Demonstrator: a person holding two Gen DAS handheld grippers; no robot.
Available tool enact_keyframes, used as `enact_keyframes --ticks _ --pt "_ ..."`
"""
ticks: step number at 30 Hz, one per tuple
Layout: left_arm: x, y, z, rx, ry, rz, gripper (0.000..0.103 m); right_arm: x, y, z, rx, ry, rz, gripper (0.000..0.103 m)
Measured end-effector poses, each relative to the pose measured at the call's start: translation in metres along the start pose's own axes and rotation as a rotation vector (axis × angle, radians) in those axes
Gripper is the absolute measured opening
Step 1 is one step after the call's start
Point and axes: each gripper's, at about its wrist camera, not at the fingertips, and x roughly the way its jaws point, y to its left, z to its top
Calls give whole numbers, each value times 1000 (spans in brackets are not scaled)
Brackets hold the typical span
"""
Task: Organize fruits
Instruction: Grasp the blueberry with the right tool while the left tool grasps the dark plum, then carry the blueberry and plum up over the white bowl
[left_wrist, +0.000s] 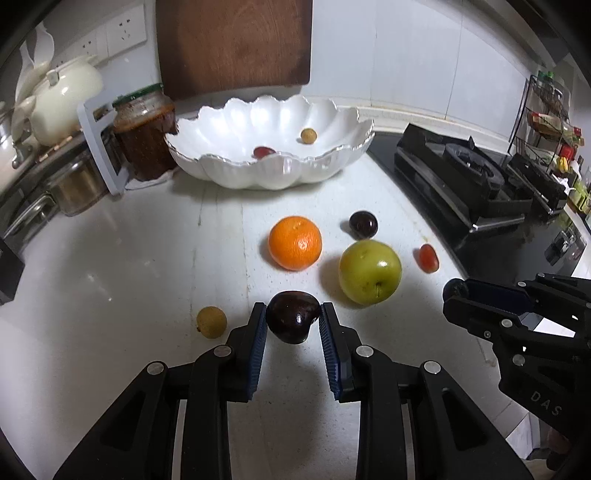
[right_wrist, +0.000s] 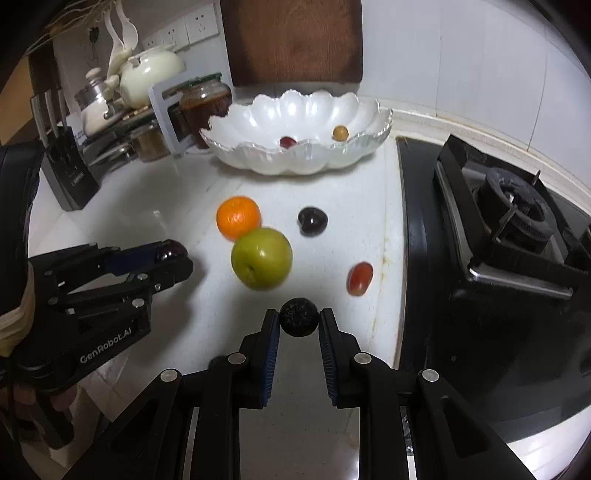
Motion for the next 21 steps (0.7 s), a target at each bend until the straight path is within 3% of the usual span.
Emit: enact_keyframes --ticks 21 --pt "-60 4 20 -54 -175 61 29 -48 4 33 -39 -204 -12 23"
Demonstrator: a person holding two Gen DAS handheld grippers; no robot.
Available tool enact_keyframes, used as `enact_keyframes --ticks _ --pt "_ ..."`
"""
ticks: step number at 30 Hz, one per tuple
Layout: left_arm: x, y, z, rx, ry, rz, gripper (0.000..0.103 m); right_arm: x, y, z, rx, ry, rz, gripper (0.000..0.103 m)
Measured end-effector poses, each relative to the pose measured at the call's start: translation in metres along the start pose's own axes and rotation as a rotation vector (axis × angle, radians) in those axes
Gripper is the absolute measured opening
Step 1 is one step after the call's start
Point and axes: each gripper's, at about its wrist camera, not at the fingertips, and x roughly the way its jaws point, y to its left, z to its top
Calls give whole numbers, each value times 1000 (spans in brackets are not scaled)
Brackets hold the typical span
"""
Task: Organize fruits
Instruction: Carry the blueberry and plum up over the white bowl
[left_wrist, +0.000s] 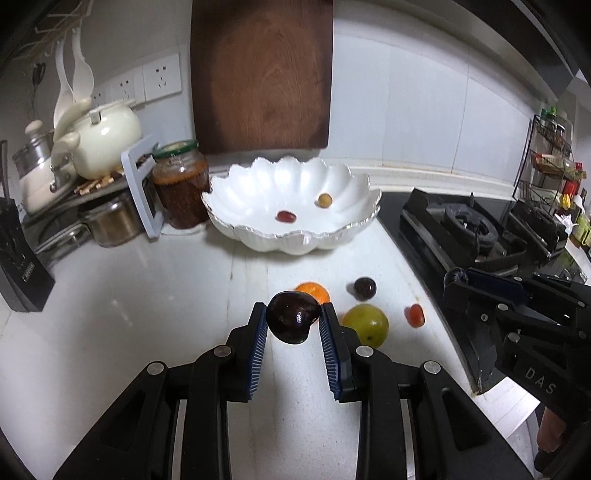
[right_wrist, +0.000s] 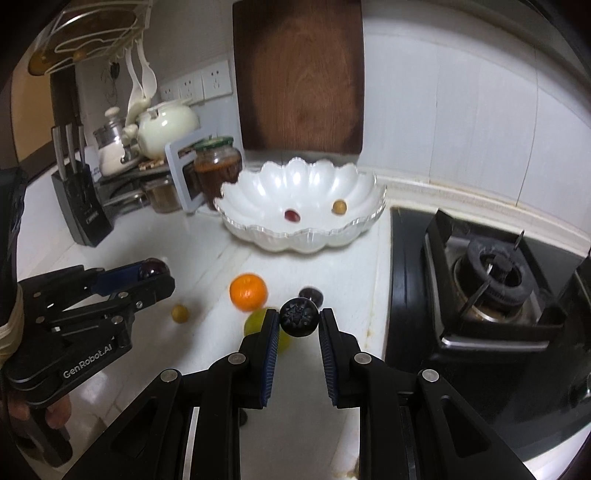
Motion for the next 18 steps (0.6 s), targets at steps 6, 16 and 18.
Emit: enact_keyframes --ticks 6,16,18 --pt "-9 1 13 -9 -55 9 29 -8 -2 14 -5 -63 -8 23" --pt "-13 2 38 -13 -141 30 29 -13 -9 42 -1 -159 -21 23" --pt "-14 1 43 -14 -155 35 29 -13 -10 46 0 -172 -25 23"
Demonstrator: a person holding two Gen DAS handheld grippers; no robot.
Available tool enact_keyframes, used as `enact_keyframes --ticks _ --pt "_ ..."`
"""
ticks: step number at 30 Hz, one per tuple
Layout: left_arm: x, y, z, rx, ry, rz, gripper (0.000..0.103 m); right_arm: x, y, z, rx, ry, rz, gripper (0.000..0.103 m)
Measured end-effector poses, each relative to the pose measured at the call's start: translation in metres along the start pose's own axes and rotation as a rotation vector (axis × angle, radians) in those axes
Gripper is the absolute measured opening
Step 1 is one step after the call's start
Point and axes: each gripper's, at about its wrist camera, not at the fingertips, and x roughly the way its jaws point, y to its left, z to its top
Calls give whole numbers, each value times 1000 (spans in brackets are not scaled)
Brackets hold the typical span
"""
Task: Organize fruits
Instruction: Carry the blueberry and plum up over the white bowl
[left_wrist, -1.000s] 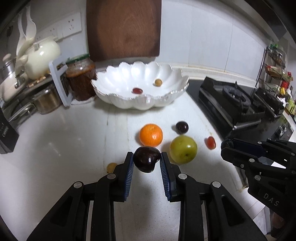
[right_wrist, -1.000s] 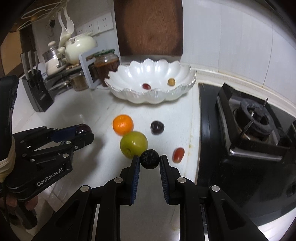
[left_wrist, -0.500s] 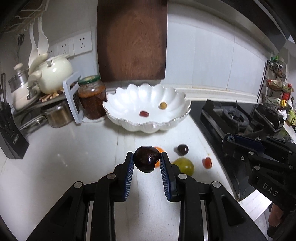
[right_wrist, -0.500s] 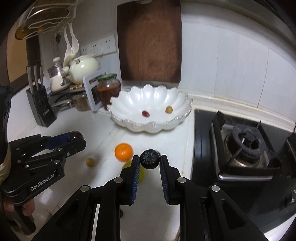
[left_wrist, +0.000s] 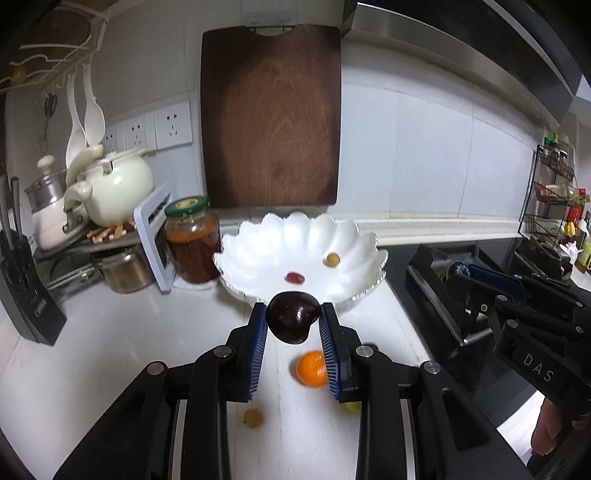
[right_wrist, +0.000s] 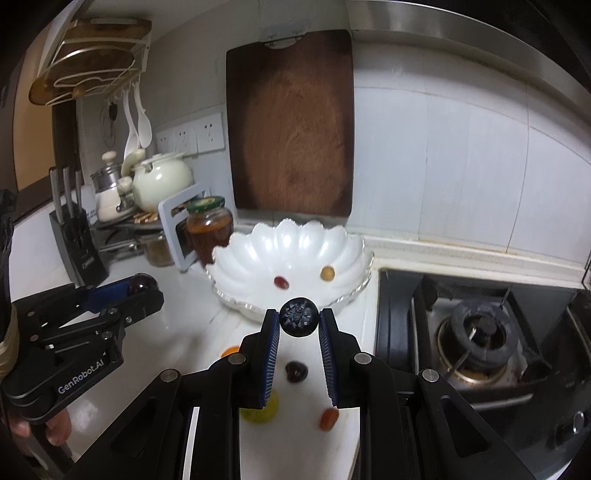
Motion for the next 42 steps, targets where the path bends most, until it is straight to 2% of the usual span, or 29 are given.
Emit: enact_keyframes --ticks 10,21,29,42 --pt "11 3 25 -4 -45 17 29 12 -4 28 -7 -63 -8 24" --pt "38 8 54 -8 -55 34 29 42 -7 53 -5 -78 2 24" --pt "67 16 74 -6 -29 41 29 80 -16 71 14 -35 -6 24" --pt "133 30 96 -20 70 48 29 149 -17 97 -26 52 -14 24"
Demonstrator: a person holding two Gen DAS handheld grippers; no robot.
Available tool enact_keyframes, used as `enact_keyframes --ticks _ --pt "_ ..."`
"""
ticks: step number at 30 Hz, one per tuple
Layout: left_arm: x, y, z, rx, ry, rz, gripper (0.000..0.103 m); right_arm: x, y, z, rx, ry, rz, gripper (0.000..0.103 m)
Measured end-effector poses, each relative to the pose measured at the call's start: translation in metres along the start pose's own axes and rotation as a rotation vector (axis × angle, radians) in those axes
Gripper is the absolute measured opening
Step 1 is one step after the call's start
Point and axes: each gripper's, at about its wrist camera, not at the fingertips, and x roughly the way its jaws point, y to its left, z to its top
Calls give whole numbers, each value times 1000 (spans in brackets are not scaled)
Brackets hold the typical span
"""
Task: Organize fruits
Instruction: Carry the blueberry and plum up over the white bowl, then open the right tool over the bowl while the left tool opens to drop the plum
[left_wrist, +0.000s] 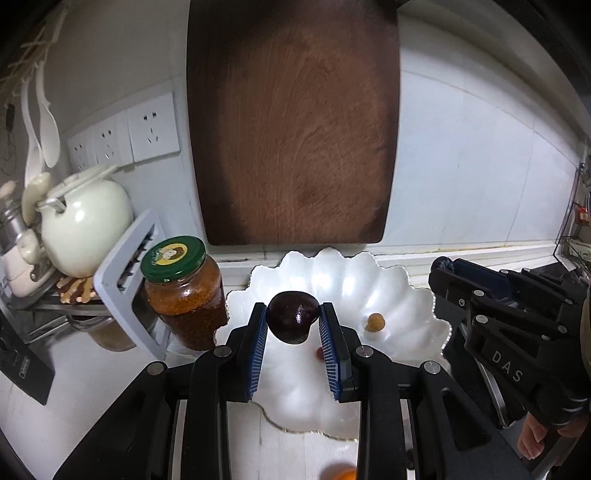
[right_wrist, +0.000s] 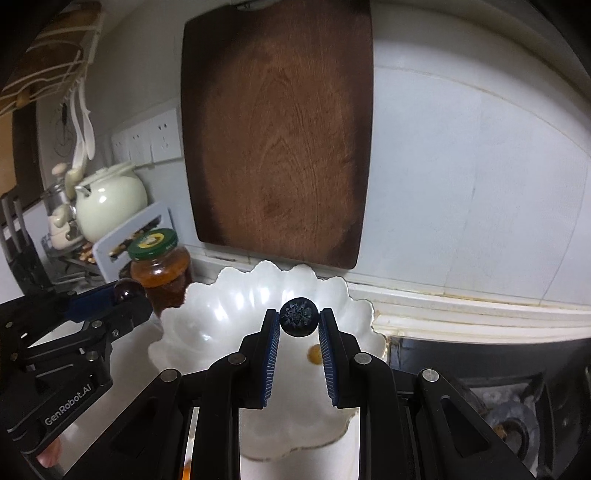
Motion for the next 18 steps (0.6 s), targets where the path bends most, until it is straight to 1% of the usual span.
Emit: enact_keyframes --ticks 9,11,18 --pt "56 6 11 -23 109 -5 29 52 -1 8 1 101 21 23" --pt "68 6 13 -18 129 4 29 61 -1 9 1 117 20 23" --pt "95 5 17 -3 174 14 29 95 -8 10 15 187 24 24"
